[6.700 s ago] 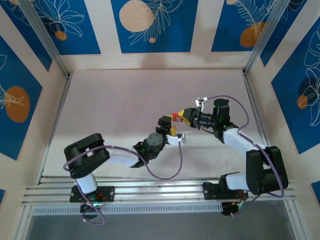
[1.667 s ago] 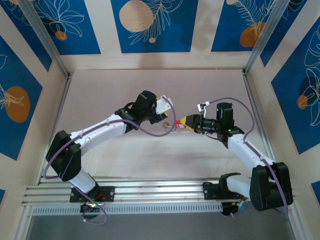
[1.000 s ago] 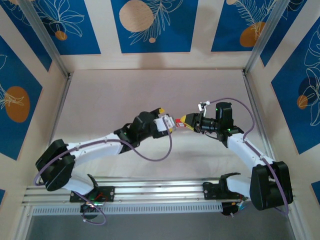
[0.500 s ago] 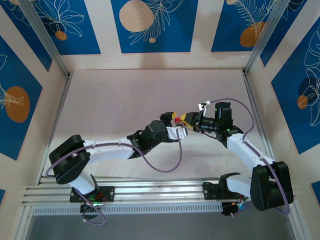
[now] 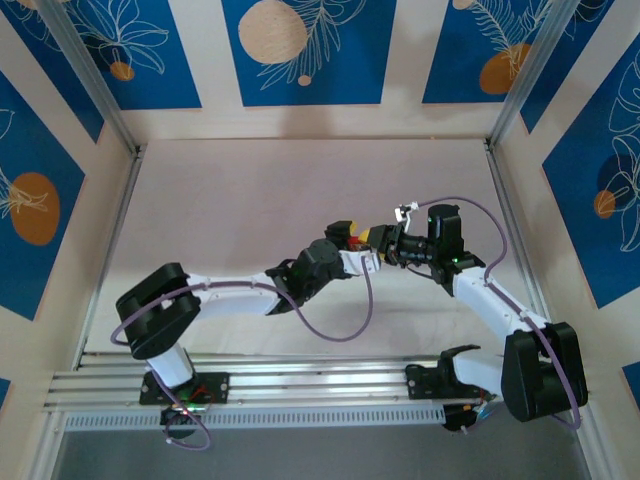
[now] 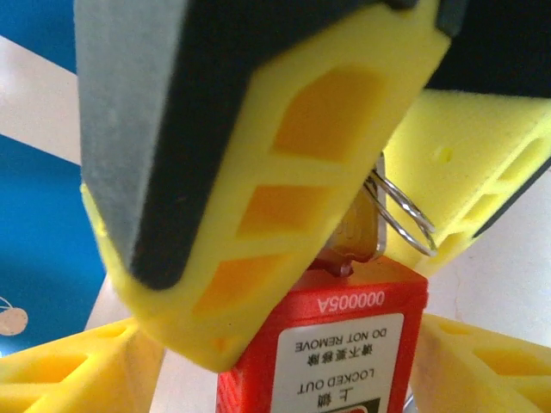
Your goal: Unlock with the key
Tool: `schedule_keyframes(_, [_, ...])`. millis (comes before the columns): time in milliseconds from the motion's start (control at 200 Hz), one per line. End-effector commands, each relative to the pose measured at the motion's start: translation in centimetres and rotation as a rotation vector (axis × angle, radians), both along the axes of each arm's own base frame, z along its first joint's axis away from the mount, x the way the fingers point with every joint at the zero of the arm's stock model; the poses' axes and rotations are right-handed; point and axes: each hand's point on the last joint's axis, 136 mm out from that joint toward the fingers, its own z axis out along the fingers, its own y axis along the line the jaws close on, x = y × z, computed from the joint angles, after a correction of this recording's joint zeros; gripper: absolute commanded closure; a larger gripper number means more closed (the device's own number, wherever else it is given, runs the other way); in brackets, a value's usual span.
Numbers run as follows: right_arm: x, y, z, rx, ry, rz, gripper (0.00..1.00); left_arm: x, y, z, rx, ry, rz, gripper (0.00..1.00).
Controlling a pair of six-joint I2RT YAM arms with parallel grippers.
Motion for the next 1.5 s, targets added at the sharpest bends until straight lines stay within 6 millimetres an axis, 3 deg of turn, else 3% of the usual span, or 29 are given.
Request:
schedule_keyframes(0, [-0.3, 0.2, 1.3, 0.026, -0.035, 0.012, 0.74, 0.6, -0.6, 1.8, -0.038, -0.053, 0.017, 0.31])
schedule_keyframes(165, [-0.3, 0.2, 1.2, 0.023, -0.030, 0.007, 0.74, 0.5, -0.6, 1.4, -0.025, -0.038, 0.014, 0.39])
schedule_keyframes(270, [-0.2, 0.1, 1.0, 0.024, -0.022, 0.003, 0.74, 0.3, -0.5, 1.5, -0.029, -0.030, 0.010, 0.49])
schedule_keyframes(490, [-0.1, 0.0, 1.4, 0.032, -0.024, -0.003, 0.74, 0.0, -0.4, 1.7, -0.021, -0.028, -0.002, 0.58])
schedule_keyframes(695, [0.2, -0.3, 1.8, 0.038, -0.032, -0.017, 0.71, -0.2, -0.3, 1.5, -0.008, -0.013, -0.010, 0.60])
schedule_keyframes(1215, [1.2, -1.7, 2.5, 0.039, -0.046, -0.071, 0.46, -0.1, 0.1, 1.1, 0.018, 0.010, 0.000, 0.59])
schedule_keyframes(1496, [2.5, -5.6, 2.4, 0.002, -0.050, -0.205, 0.41, 1.0, 2.2, 1.1, 0.019, 0.067, 0.050, 0.59])
